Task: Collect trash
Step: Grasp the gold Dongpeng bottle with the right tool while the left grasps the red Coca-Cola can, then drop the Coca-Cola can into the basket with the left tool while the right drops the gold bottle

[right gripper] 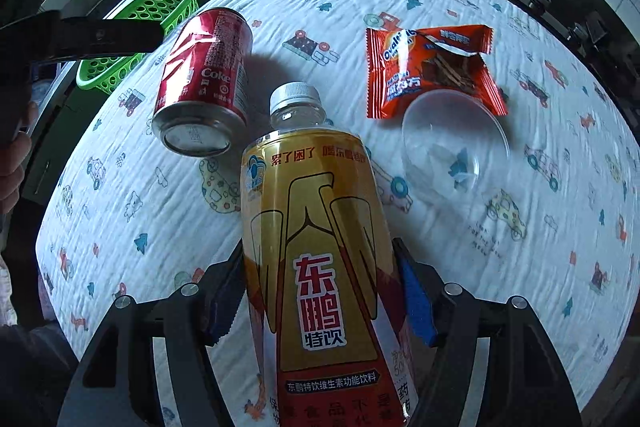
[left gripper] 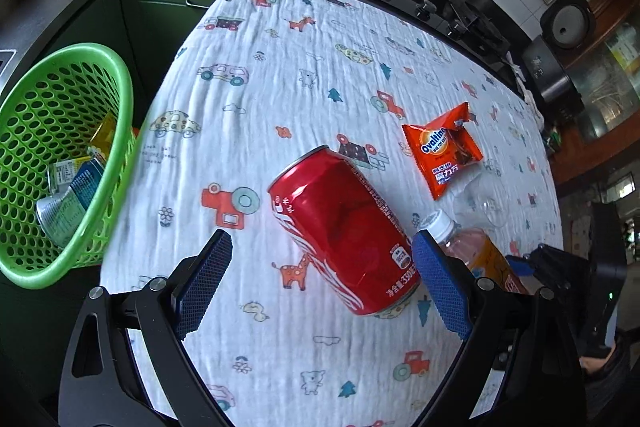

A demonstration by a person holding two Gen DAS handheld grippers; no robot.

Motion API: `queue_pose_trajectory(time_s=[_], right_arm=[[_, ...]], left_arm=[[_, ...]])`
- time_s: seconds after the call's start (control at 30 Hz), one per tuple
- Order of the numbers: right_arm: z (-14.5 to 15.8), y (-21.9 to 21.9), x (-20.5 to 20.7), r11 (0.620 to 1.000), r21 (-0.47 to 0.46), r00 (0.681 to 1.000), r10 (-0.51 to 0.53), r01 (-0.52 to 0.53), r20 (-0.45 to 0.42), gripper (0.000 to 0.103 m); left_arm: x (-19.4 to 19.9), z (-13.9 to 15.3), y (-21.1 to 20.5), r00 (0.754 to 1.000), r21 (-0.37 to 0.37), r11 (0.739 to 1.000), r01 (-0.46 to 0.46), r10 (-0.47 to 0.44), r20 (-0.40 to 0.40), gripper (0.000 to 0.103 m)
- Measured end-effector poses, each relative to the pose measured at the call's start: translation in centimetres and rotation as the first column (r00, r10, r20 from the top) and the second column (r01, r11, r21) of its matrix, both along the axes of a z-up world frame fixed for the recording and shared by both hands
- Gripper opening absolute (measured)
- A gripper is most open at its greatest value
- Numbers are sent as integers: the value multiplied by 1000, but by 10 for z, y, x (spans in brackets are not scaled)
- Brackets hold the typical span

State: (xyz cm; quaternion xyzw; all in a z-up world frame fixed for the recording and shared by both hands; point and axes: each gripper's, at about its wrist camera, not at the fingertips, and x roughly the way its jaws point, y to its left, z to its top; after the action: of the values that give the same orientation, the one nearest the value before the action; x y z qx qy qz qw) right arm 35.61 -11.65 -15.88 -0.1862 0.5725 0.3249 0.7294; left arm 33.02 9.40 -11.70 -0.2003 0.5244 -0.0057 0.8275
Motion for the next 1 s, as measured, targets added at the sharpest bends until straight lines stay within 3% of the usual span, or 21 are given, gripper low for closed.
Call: queue_pose_trajectory(time_s=[0.2,0.53,0.67,1.0], right_arm=[[9,-26,-25,997,37,998,-61,61,-2,66],[22,-53,-48,986,84,989,-148,147,1,66],[23,-55,-52,981,97,986,-166,165,-1,66],[33,-40,-62,976,130,984,-179,176,6,66]], left_arm=[[24,-21,-15,995,-38,998,-59,56,-83,90],[42,-40,-27,981,-18,993,-114,110,-163,89],[39,-43,-28,980,-24,993,-114,109,-167,82],[23,-32,-18,989,-49,996,-79,72,-130,80]])
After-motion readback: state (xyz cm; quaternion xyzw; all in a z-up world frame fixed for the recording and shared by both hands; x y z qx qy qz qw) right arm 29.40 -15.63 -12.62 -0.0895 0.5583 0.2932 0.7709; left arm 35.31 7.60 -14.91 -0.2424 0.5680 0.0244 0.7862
